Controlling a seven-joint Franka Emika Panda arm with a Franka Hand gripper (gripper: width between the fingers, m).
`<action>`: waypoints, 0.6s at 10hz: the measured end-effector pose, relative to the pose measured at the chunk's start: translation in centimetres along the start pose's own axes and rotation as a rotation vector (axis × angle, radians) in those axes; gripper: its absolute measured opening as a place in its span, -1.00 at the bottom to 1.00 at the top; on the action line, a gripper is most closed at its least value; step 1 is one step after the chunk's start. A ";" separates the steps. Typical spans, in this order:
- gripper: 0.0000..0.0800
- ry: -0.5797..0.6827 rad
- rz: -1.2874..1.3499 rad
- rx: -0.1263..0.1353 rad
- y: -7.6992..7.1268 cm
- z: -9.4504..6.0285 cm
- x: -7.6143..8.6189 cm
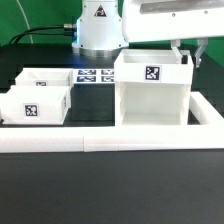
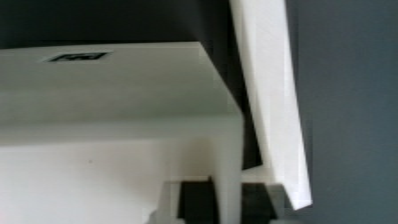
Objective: Assemble drawer
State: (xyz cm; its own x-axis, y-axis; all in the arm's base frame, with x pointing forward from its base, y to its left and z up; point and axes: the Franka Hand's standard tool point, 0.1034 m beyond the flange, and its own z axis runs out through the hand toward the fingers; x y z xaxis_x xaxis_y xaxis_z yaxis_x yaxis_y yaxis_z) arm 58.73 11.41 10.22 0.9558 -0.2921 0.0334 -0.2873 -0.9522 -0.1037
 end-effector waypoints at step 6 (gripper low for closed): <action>-0.90 0.012 0.469 0.009 -0.2 0.1 -0.1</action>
Offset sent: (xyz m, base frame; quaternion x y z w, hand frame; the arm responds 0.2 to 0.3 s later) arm -0.0180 -0.0212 -0.0077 -0.0368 0.0116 0.2827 0.9584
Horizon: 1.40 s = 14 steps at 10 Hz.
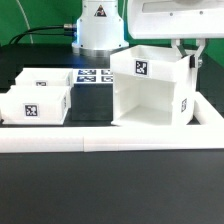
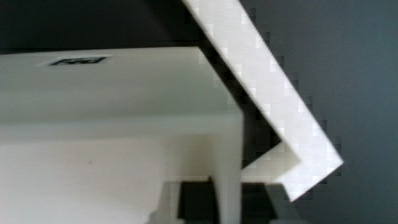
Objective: Assemble drawer
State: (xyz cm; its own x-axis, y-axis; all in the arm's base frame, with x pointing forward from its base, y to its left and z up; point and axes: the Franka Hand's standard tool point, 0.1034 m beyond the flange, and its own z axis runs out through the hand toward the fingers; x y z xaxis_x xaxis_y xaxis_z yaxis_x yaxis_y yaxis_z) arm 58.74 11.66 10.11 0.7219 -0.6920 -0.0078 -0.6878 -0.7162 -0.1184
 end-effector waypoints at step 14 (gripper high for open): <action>-0.90 -0.028 0.785 0.043 -0.1 0.1 0.7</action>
Offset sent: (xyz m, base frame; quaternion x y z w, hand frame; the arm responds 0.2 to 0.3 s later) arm 0.0000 0.0000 0.0000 0.0000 0.0000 0.1938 0.9810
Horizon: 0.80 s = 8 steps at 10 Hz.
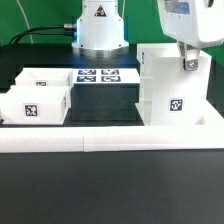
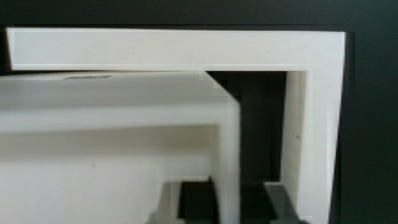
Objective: Assemble drawer
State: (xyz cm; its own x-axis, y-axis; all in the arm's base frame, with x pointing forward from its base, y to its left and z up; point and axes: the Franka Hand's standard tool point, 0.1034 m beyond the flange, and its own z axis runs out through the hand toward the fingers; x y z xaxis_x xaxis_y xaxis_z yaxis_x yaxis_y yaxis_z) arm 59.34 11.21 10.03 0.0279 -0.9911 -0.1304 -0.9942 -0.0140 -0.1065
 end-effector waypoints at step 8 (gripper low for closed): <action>-0.90 -0.029 0.006 0.035 -4.0 0.4 0.2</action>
Offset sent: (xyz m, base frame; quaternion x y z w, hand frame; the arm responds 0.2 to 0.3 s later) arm 0.0346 -0.0093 -0.0022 0.0058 0.0164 -0.0149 0.9997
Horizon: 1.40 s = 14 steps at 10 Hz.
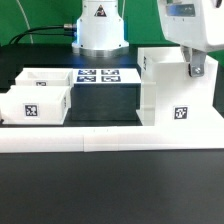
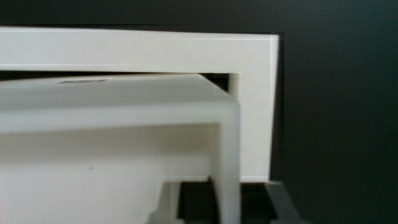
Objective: Assemble drawer
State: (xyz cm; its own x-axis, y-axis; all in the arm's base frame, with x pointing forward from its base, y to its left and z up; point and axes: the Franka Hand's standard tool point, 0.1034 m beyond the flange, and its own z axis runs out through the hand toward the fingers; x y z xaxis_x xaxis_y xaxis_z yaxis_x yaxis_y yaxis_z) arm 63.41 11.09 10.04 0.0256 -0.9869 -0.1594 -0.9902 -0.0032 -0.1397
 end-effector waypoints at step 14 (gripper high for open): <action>0.62 -0.010 -0.177 -0.031 0.4 -0.6 -0.4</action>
Offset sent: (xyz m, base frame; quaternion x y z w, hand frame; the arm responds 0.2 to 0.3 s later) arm 0.0161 0.0066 0.0050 0.0007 0.0115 0.0185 0.9998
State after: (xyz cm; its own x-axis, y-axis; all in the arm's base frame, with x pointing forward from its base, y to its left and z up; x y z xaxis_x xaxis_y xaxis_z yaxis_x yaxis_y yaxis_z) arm 62.88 11.35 10.64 0.2010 -0.9689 -0.1443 -0.9738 -0.1816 -0.1365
